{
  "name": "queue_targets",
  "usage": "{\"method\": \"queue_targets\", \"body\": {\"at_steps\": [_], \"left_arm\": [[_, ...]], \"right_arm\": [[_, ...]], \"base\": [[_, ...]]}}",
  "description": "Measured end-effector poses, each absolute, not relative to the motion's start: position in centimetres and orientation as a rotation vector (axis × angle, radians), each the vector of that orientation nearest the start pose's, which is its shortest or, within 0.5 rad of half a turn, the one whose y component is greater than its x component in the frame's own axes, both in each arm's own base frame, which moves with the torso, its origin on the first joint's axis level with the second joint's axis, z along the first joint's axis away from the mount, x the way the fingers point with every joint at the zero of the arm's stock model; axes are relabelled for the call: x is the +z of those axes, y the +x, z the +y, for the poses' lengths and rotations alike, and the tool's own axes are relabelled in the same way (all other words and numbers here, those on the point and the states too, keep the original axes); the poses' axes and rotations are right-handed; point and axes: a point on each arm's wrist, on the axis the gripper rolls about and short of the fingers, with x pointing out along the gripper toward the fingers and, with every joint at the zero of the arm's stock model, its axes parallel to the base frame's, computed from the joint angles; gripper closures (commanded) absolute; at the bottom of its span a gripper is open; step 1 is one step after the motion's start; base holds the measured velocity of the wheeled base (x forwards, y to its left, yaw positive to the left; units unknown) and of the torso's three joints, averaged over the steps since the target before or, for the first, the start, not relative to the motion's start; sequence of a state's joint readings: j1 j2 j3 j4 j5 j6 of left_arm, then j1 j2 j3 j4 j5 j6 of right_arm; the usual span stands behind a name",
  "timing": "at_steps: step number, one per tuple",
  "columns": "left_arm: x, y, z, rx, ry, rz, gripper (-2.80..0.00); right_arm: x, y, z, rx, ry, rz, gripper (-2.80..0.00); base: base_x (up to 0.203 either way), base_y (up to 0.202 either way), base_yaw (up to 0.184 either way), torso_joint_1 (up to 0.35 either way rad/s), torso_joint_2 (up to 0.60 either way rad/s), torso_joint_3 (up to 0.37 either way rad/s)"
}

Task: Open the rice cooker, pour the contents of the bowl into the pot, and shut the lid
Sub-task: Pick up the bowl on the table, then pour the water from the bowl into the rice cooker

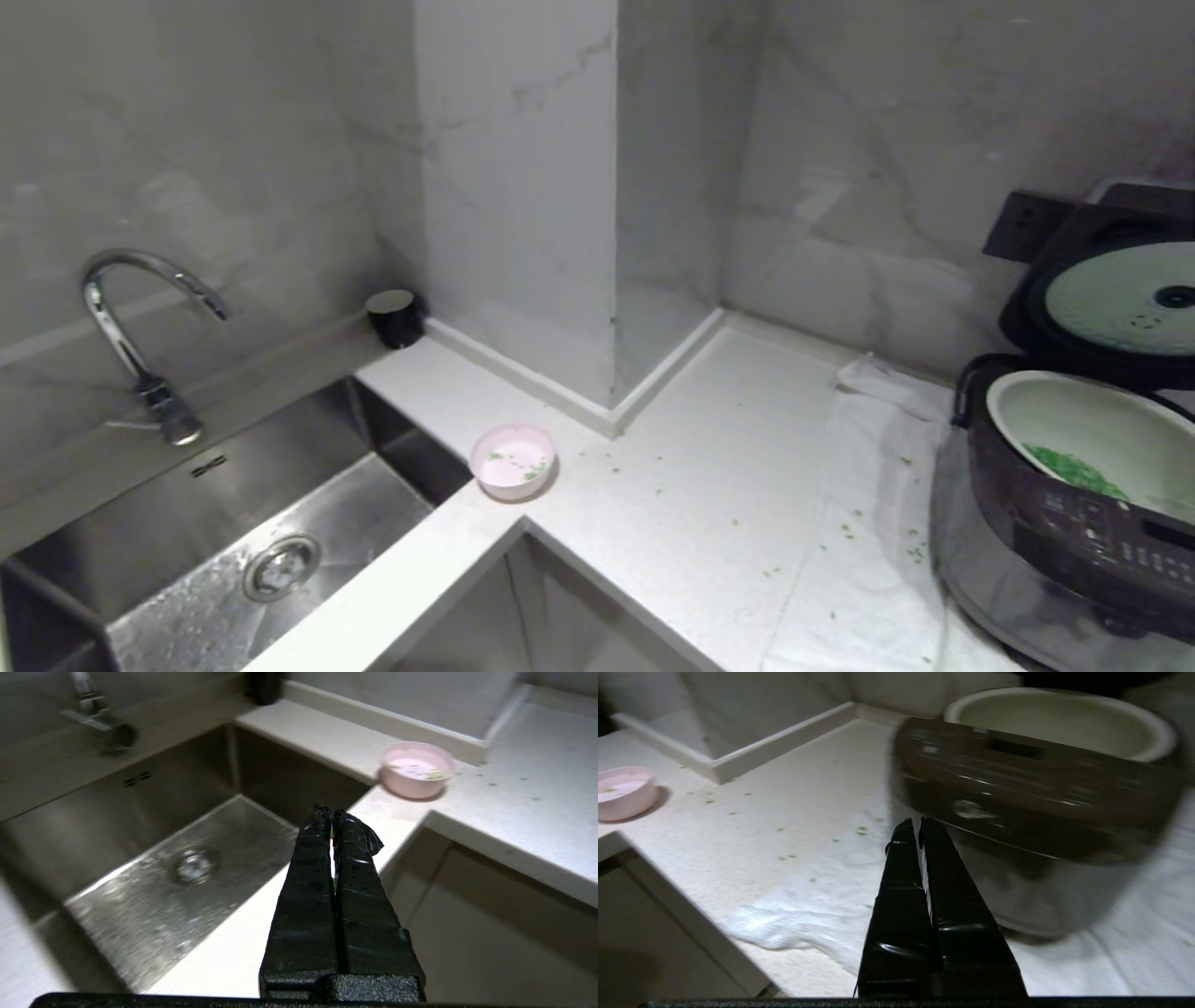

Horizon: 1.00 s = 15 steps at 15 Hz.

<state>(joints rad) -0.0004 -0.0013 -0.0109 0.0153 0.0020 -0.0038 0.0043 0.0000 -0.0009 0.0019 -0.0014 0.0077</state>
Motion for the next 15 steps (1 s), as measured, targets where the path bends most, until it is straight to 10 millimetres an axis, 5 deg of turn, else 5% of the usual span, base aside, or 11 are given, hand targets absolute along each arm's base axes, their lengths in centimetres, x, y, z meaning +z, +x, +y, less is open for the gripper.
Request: {"method": "queue_targets", "body": {"at_steps": [12,15], "left_arm": [[7.69,-2.37,0.01,0.002,-0.007,0.003,0.0],[7.69,-2.37,0.01,0.003,-0.01,0.003,0.0]], "right_arm": [[7.53,-2.28,-0.01,0.003,0.008,0.001,0.0],[7.54,-2.28,-0.01,0.003,0.008,0.001,0.0]], "base": [[0.002,0.007,-0.172,0.003,0.0,0.004],[-0.002,0.001,-0.036,0.0,0.0,0.002]]}}
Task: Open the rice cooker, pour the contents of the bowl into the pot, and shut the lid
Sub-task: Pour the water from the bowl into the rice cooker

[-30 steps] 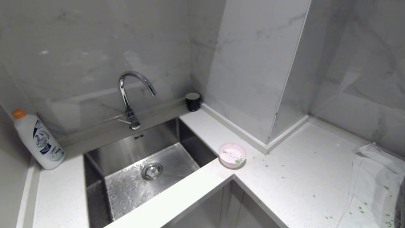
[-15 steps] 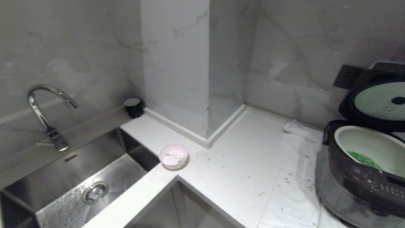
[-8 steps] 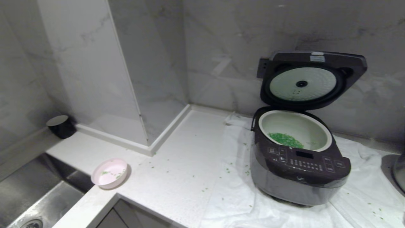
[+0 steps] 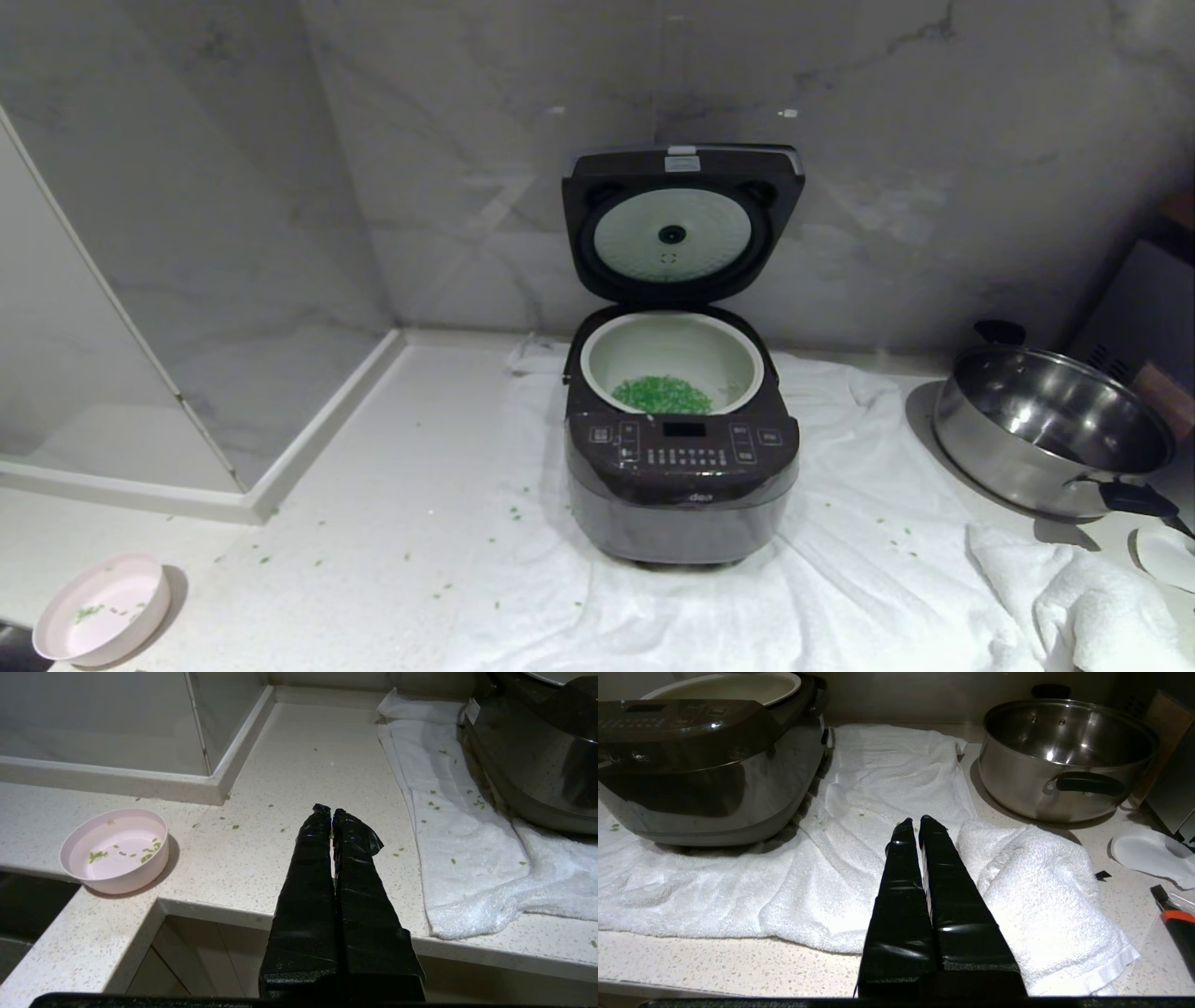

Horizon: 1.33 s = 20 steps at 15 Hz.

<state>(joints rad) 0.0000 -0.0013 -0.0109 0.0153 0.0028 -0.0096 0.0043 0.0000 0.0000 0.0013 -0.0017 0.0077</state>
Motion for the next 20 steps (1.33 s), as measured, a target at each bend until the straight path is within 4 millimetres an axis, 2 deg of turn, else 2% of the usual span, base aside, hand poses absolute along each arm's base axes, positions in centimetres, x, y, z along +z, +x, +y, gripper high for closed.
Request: {"method": "queue_targets", "body": {"at_steps": [3,7,16,17,20], "left_arm": [[7.7,-2.4,0.0,0.003,-0.01,0.003,0.0],[7.7,-2.4,0.0,0.002,-0.011,0.004,0.0],[7.7,-2.4,0.0,0.011,-0.021,0.017,0.0],[7.8,-2.6,0.0,0.024,-0.02,0.04,0.0],[11.3,-3.9,0.2,0.096,-0.061,0.08,0.0]], "right_arm": [[7.5,-2.3,0.0,0.003,0.008,0.002,0.0],[7.5,-2.3,0.0,0.003,0.007,0.002,0.0],[7.5,-2.3,0.0,0.003,0.009,0.001,0.0],[7.5,-2.3,0.0,0.003,0.01,0.001,0.0],[7.5,-2.3,0.0,0.003,0.01,0.002,0.0]], "base": [[0.0,0.0,0.0,0.0,0.0,0.0],[0.169,0.0,0.005,0.005,0.0,0.001],[0.0,0.0,0.0,0.0,0.0,0.0],[0.0,0.0,0.0,0.0,0.0,0.0],[0.0,0.0,0.0,0.0,0.0,0.0]]}}
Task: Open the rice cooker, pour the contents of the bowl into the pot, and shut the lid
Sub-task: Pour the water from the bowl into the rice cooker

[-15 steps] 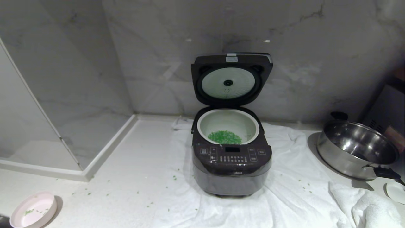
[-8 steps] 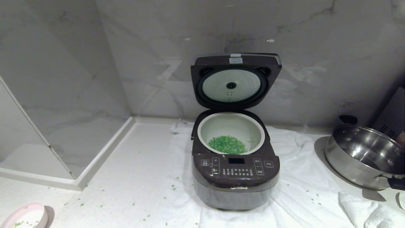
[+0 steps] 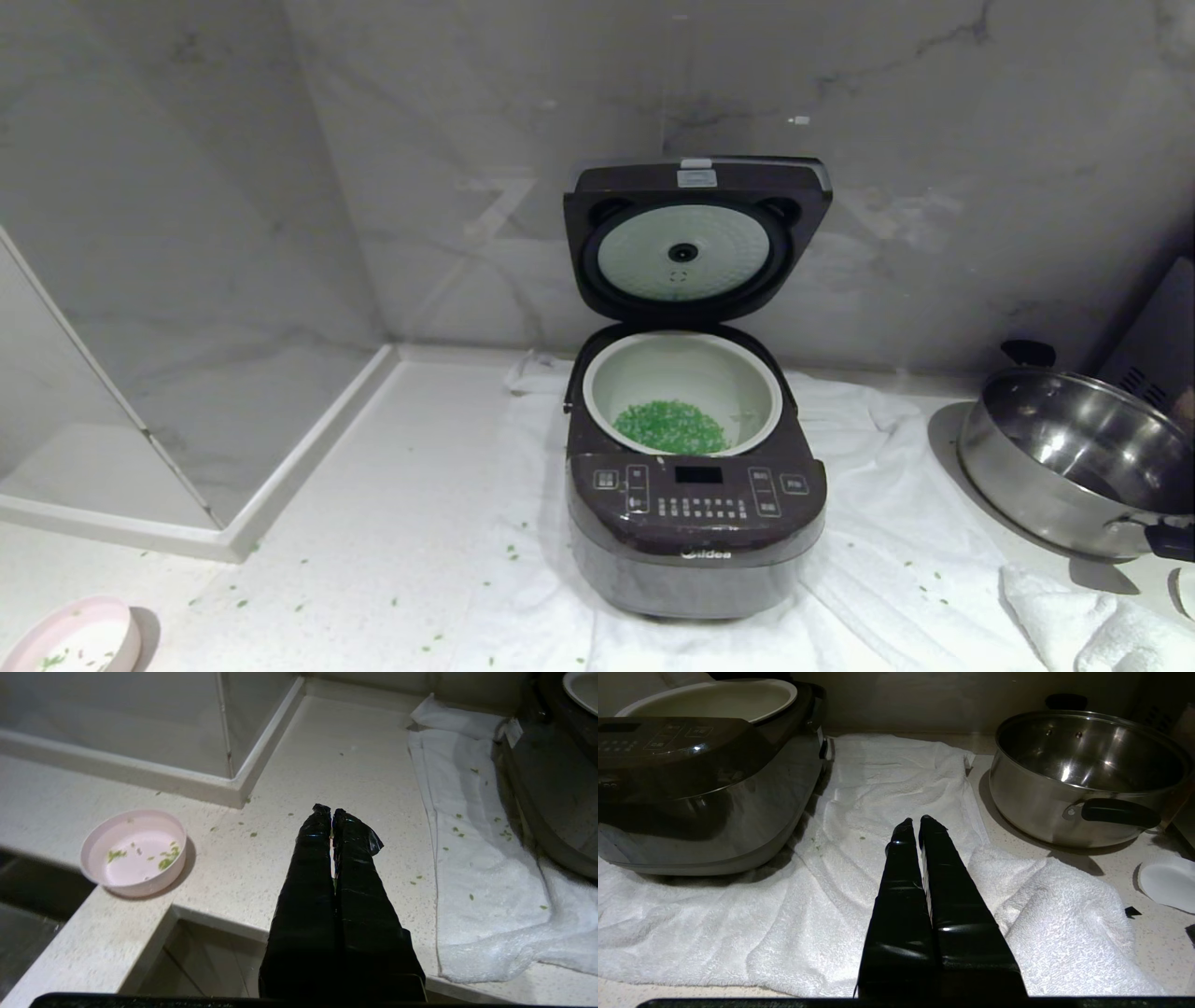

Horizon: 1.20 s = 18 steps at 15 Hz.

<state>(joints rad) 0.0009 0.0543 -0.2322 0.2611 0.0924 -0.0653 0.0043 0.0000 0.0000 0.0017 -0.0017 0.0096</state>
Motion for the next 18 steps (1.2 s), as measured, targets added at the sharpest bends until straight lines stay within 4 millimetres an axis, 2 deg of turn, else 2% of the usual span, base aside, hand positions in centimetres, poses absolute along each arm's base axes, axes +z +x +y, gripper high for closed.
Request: {"method": "queue_targets", "body": {"at_steps": [3,5,7,10,13,15,18], "left_arm": [[14.8,-2.5,0.4,0.187,-0.092,0.211,0.0],[16.4,-0.2,0.5,0.269,-0.079,0.345,0.0],[17.1,2.6,0.7,0.328,-0.059,0.488,0.0],[16.7,6.9,1.4,0.43,-0.045,0.714,0.0],[15.1,10.2,3.3,0.541,-0.046,0.937,0.0],[14.1,11.6,5.5,0.592,-0.086,1.028,0.0],[12.9,11.9,8.6,0.575,-0.149,1.11,0.0]], "right_arm": [[7.5,-2.3,0.0,0.002,0.009,0.002,0.0],[7.5,-2.3,0.0,0.003,0.009,0.002,0.0],[7.5,-2.3,0.0,0.003,0.009,0.002,0.0],[7.5,-2.3,0.0,0.003,0.009,0.002,0.0],[7.5,-2.3,0.0,0.002,0.009,0.002,0.0],[7.5,-2.3,0.0,0.003,0.009,0.002,0.0],[7.5,-2.3,0.0,0.003,0.009,0.002,0.0]], "base": [[0.0,0.0,0.0,0.0,0.0,0.0],[0.0,0.0,0.0,0.0,0.0,0.0],[0.0,0.0,0.0,0.0,0.0,0.0],[0.0,0.0,0.0,0.0,0.0,0.0],[0.0,0.0,0.0,0.0,0.0,0.0],[0.0,0.0,0.0,0.0,0.0,0.0],[0.0,0.0,0.0,0.0,0.0,0.0]]}}
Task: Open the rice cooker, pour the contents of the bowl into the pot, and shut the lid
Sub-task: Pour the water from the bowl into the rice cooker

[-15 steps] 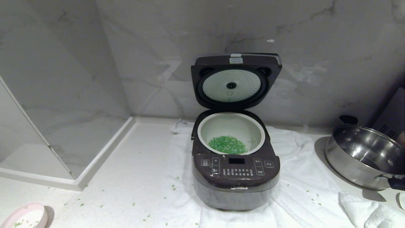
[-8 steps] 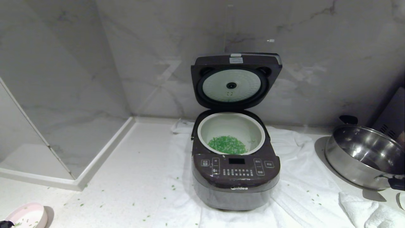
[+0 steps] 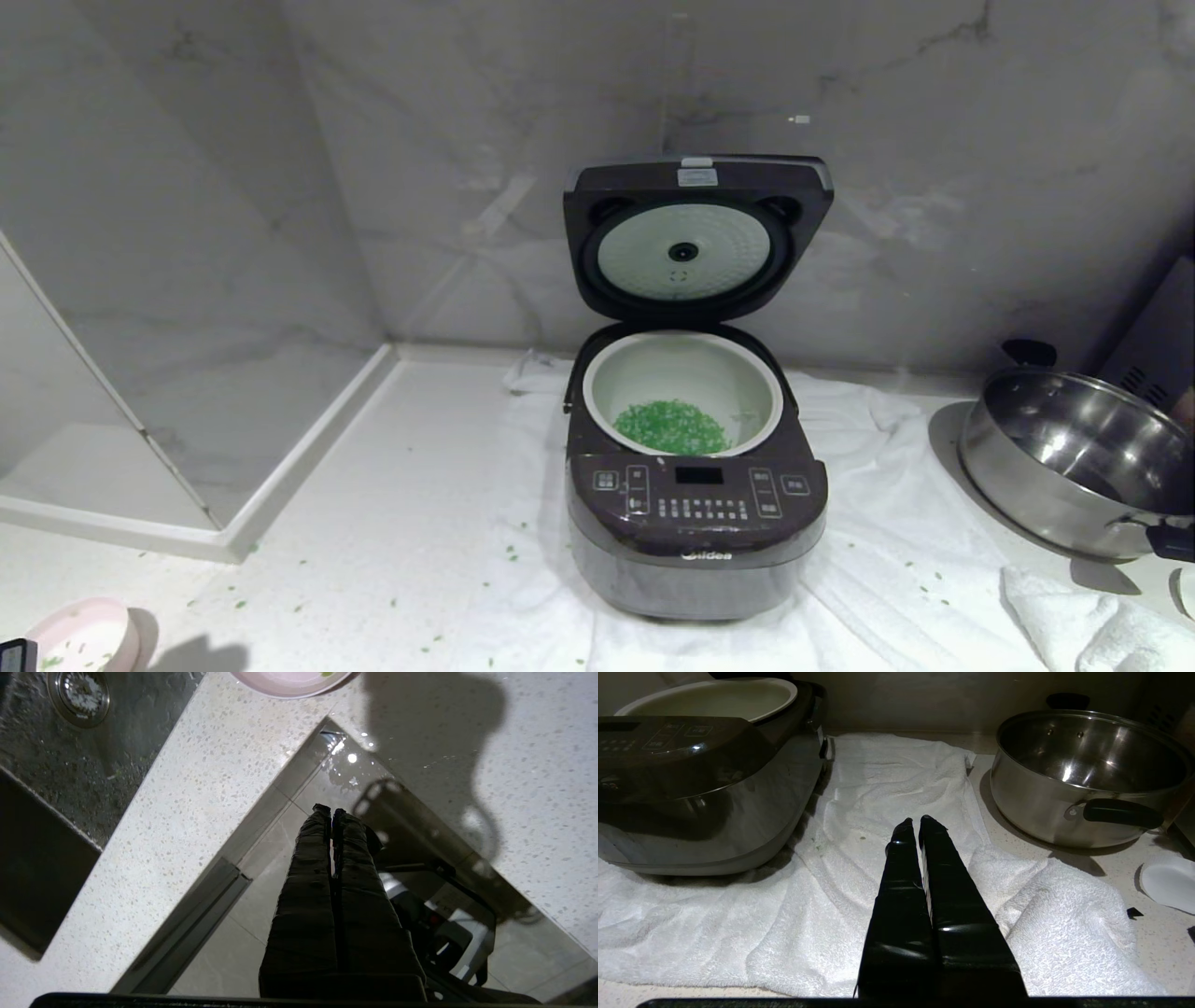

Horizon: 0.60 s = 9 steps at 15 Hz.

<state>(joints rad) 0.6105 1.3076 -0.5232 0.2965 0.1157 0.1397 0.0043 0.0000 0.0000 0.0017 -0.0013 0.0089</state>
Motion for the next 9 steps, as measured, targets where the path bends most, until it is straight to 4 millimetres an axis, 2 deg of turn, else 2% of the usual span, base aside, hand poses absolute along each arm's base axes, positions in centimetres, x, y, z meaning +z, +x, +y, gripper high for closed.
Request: {"method": "queue_targets", "body": {"at_steps": [1,2,5,9], "left_arm": [[12.6,11.6,9.6,0.573,-0.164,1.128,0.0],[12.5,11.3,10.5,0.575,-0.184,1.137,-2.8],[12.2,10.7,12.3,0.568,-0.227,1.145,-2.8],[11.4,11.2,13.2,0.526,-0.284,1.15,-2.8]], "right_arm": [[7.5,-2.3,0.0,0.003,0.009,0.002,0.0],[7.5,-2.3,0.0,0.003,0.009,0.002,0.0],[7.5,-2.3,0.0,0.003,0.009,0.002,0.0],[7.5,-2.3,0.0,0.002,0.009,0.002,0.0]], "base": [[0.0,0.0,0.0,0.0,0.0,0.0],[0.0,0.0,0.0,0.0,0.0,0.0],[0.0,0.0,0.0,0.0,0.0,0.0],[0.0,0.0,0.0,0.0,0.0,0.0]]}}
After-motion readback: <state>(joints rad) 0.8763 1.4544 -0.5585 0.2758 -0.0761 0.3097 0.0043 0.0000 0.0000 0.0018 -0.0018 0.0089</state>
